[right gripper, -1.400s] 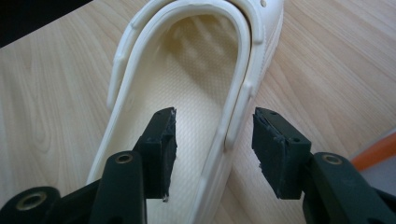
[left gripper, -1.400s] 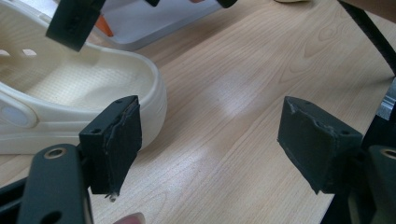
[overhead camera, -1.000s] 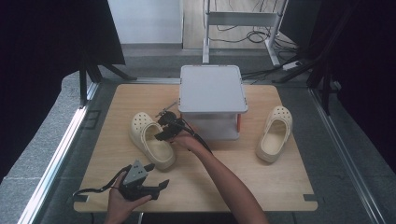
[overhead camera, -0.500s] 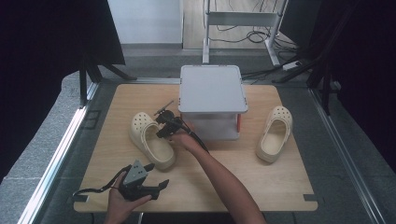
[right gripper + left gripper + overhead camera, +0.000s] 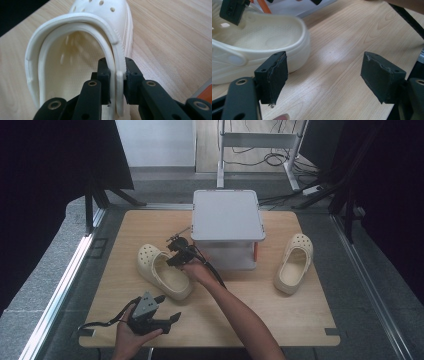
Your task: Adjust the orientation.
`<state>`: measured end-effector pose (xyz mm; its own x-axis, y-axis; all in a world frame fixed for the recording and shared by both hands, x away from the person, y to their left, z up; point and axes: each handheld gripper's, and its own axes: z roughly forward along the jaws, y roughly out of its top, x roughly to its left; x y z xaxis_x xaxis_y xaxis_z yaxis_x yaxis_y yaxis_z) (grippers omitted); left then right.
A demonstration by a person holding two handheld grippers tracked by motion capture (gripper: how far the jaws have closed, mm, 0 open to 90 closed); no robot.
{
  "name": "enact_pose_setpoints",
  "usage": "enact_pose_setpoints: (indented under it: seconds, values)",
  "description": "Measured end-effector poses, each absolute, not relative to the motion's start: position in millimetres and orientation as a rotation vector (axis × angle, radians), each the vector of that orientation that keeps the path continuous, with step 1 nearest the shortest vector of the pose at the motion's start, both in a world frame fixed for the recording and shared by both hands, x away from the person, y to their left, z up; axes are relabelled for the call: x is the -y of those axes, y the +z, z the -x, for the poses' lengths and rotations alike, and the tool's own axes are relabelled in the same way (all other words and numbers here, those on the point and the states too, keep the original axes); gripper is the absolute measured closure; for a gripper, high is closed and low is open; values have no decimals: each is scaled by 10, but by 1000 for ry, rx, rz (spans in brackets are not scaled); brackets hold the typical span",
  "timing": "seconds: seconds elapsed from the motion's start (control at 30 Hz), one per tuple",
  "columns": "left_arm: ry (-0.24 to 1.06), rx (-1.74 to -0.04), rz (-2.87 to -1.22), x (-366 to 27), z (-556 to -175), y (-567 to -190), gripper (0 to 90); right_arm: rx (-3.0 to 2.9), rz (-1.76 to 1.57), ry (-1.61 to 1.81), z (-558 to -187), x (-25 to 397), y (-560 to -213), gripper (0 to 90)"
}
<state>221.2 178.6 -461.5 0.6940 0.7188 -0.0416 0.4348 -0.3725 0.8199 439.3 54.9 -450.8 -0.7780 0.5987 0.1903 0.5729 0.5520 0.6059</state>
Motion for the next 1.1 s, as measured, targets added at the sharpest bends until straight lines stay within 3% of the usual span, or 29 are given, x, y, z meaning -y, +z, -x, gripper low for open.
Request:
enact_pose_setpoints:
  seconds: [0.37,1.1]
  values:
    - [406,-888,-2020,-1785,-2208,-4609,222,-2724,-951,1125,-4120,-364,-4305,786]
    - [402,-894,-2012,-1792,-2203,-4593,222,-2679,-1041,1179,-3698,558,-4275,786]
